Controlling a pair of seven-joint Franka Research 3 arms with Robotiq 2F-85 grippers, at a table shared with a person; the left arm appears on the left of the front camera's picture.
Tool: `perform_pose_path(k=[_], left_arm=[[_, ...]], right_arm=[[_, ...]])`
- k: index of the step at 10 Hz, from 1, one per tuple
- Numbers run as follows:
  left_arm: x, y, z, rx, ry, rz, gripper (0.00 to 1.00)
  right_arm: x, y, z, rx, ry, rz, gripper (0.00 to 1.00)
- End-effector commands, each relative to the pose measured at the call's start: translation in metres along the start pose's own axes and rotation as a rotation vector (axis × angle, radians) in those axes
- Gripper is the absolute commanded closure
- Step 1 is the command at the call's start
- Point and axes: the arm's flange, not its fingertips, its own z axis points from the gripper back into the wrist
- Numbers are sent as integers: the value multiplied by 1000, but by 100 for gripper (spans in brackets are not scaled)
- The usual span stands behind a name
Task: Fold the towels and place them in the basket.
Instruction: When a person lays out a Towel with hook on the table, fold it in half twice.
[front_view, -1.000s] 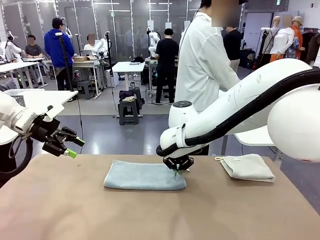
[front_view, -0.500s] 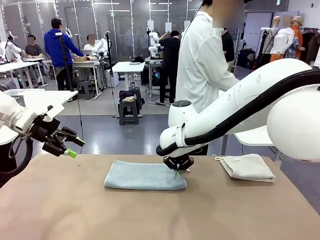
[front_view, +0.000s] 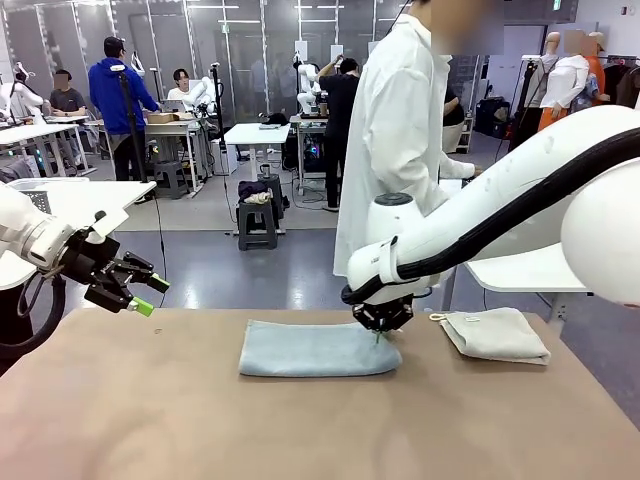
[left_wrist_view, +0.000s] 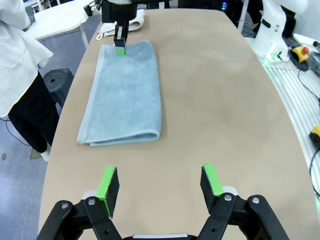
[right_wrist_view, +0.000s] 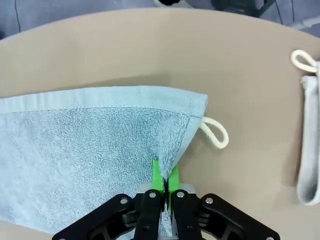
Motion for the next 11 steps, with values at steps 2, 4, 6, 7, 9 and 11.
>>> perform_pose_path(k=[2, 4, 6, 7, 9, 11], left_arm=[[0, 0, 1, 2, 0, -10, 17], [0, 0, 1, 2, 0, -10, 17], [0, 0, 1, 2, 0, -10, 17], [0, 0, 1, 2, 0, -10, 17], [0, 0, 1, 2, 0, -10, 17], [0, 0, 1, 2, 0, -10, 17]], right_arm=[[-8, -7, 26, -18, -61, 13, 100], [-16, 26, 65, -68, -66, -24, 100], [-30, 88, 94, -103, -91, -23, 100], [-36, 123, 98, -86, -94, -2, 100], [-41, 187, 92, -64, -71, 7, 100], [-35, 223, 77, -30, -56, -33, 100]])
